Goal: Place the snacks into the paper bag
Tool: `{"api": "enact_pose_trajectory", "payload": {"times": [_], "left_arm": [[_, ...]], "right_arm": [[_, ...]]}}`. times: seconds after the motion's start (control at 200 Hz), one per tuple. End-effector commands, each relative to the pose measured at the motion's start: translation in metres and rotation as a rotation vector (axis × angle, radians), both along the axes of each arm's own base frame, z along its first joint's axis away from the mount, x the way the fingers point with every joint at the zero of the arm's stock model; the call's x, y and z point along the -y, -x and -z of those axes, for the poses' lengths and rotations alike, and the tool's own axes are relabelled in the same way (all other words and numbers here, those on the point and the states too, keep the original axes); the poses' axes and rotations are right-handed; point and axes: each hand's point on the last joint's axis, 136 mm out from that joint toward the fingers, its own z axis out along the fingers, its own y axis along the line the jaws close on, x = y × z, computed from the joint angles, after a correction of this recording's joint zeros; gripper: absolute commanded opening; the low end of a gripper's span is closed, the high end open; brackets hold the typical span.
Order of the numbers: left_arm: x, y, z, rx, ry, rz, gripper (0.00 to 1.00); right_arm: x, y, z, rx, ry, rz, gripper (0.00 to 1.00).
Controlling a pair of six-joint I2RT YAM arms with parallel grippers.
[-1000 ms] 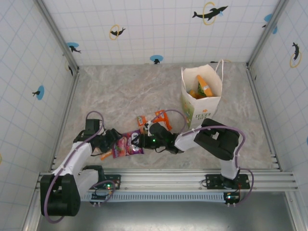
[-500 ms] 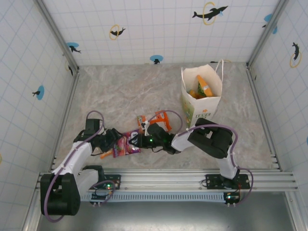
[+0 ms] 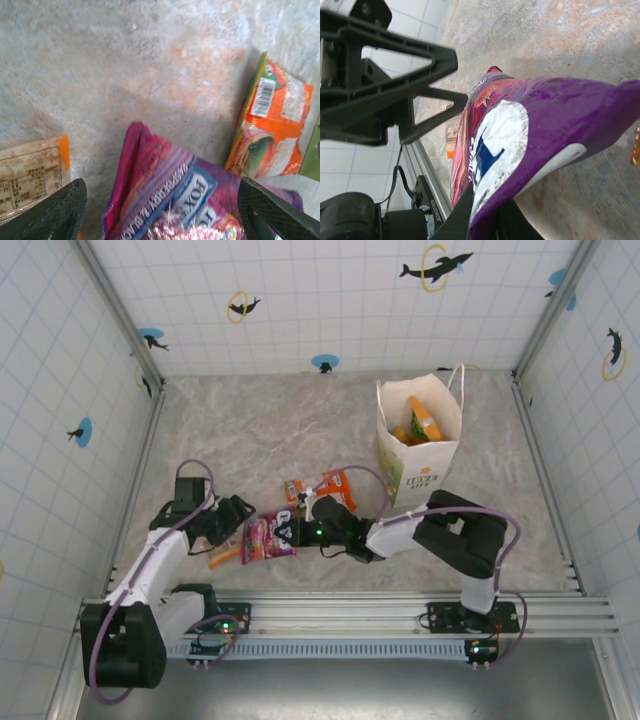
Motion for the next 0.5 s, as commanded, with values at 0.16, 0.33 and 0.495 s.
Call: {"api": "enact_pose_trajectory", "payload": {"times": [0.16, 0.33, 0.495], "left_arm": [[0.0, -0.021, -0.034, 0.102, -0.04, 0.033, 0.86], [0.011, -0.035, -0.051, 0.184, -0.015, 0.042, 0.86], [0.035, -0.049, -0.067, 0.269, -0.007, 0.105, 0.86]], "right_arm": [[0.033, -0.007, -0.058, 0.191, 0.007, 0.072, 0.12], [0.059, -0.019, -0.107, 0.351, 0.028, 0.129, 0.12], [0.081, -0.037, -0.163, 0.525, 0.034, 0.169, 0.11]]}}
